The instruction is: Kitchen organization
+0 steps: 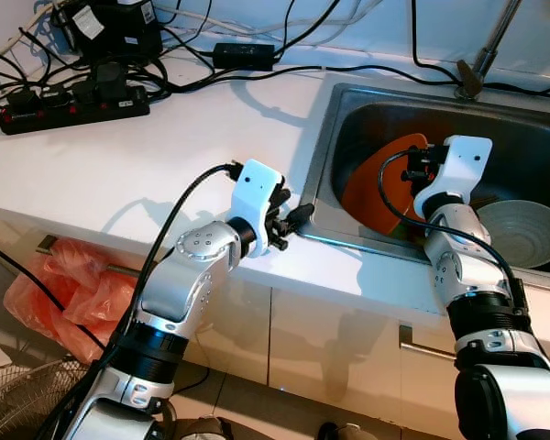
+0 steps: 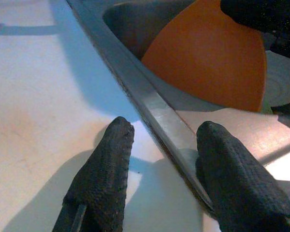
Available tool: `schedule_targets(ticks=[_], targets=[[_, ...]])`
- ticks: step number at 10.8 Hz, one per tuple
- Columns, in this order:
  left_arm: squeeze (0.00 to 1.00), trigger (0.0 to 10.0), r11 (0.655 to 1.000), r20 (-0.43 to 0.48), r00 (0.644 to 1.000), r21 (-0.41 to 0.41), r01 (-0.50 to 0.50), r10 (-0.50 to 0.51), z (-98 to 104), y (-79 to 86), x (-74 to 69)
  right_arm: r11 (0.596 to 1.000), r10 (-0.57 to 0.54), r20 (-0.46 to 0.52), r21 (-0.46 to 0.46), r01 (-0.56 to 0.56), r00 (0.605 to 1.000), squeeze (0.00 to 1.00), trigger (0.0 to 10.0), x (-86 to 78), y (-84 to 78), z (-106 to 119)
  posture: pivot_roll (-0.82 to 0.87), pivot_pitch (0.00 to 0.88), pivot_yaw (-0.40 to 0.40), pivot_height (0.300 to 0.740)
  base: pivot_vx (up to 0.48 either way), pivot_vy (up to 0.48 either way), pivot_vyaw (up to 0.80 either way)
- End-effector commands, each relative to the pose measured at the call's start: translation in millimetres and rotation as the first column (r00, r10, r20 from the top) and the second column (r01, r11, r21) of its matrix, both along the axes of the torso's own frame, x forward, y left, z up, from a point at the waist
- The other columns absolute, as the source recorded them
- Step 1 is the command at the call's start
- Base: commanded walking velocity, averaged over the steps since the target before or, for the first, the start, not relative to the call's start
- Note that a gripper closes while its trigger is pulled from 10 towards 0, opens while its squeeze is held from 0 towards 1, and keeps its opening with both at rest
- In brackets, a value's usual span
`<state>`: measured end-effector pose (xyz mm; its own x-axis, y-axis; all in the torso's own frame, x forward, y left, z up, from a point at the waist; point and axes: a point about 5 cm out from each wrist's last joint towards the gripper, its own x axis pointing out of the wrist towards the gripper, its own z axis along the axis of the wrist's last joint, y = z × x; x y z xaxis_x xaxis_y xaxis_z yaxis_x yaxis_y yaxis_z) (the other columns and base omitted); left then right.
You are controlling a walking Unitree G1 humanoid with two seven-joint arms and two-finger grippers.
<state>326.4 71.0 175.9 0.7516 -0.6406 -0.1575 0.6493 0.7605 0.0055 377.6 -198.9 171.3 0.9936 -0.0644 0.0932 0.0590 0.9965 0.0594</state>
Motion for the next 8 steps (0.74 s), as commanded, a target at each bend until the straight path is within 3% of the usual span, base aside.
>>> schedule_targets(ticks=[1,6,7,8], targets=[[0.0,10.0,1.0,0.011,1.0,0.001,0.007,-0.007,1.7,0.1,-2.1,1.0,0.01,-0.001,-0.006,-0.01,1.0,0.0,10.0,0.7,1.6,0.9,0.07,0.103,-0.024,0.74,0.0,0.0,0.0],[0.0,10.0,1.0,0.015,1.0,0.001,0.002,-0.002,1.9,0.3,-1.7,1.0,0.011,-0.001,-0.008,-0.011,1.0,0.0,10.0,0.7,1.6,1.0,0.07,0.103,-0.024,0.74,0.0,0.0,0.0],[0.0,10.0,1.0,0.031,0.999,0.008,-0.027,0.026,2.2,3.0,0.8,0.987,-0.068,0.021,-0.147,0.07,0.997,0.0,10.0,-0.5,-8.1,5.5,0.07,0.103,-0.023,0.74,0.0,0.0,0.0],[0.0,10.0,0.999,0.037,0.999,0.01,-0.037,0.037,2.3,3.8,1.7,0.974,-0.096,0.036,-0.205,0.101,0.995,0.0,10.0,-1.1,-11.5,7.5,0.07,0.103,-0.023,0.74,0.0,0.0,0.0]])
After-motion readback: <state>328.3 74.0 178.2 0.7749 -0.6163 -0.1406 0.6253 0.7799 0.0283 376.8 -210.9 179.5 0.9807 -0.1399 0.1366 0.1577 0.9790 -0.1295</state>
